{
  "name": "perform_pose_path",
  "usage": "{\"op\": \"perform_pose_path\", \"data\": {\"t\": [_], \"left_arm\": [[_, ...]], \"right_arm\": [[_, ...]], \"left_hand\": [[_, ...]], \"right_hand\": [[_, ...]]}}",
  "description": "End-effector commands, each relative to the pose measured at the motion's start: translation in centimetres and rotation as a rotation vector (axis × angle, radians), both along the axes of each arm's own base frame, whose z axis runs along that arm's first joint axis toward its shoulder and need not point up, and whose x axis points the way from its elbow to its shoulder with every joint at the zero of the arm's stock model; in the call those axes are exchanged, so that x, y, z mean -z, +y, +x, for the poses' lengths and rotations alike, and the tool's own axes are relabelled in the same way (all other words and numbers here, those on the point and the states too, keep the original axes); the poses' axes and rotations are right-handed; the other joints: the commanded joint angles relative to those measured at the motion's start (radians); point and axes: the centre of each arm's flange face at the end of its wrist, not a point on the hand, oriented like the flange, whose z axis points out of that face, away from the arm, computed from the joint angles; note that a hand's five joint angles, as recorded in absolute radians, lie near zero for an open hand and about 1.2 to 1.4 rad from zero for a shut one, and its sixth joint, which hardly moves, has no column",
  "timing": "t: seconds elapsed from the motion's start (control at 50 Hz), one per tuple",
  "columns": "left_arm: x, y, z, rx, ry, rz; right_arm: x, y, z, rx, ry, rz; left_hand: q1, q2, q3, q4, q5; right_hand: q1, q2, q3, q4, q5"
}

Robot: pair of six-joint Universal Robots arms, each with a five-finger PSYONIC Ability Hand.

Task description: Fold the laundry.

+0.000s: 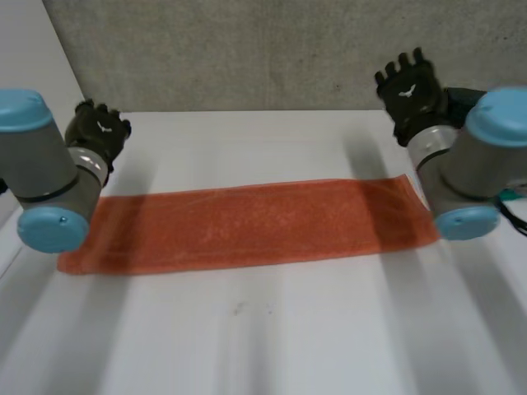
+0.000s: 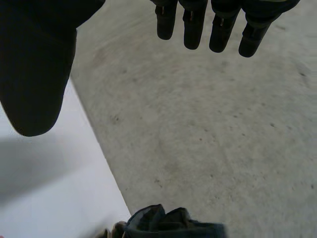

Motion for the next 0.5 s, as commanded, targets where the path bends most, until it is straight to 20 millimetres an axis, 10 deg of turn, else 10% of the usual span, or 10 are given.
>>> {"op": "perform_pose_path", "data": {"t": [0.02, 0.28, 0.5], "left_arm": [[-3.5, 3.6, 0.4, 0.016, 0.074, -0.035], [-2.7, 8.0, 0.3, 0.112, 0.134, 0.007], [-1.5, 9.2, -0.9, 0.149, 0.177, 0.034]], "right_arm": [[-1.6, 3.2, -4.0, 0.011, -0.077, 0.229], [5.9, 5.9, -9.0, 0.042, -0.030, 0.567], [9.9, 4.7, -8.9, -0.009, -0.036, 0.567]], "left_hand": [[-0.016, -0.025, -0.033, -0.025, -0.044], [-0.016, -0.025, -0.033, -0.025, -0.044], [-0.009, -0.018, -0.026, -0.018, -0.038]], "right_hand": [[0.099, 0.109, 0.110, 0.116, 0.101], [0.437, 0.447, 0.448, 0.455, 0.439], [0.461, 0.471, 0.471, 0.478, 0.463]]}}
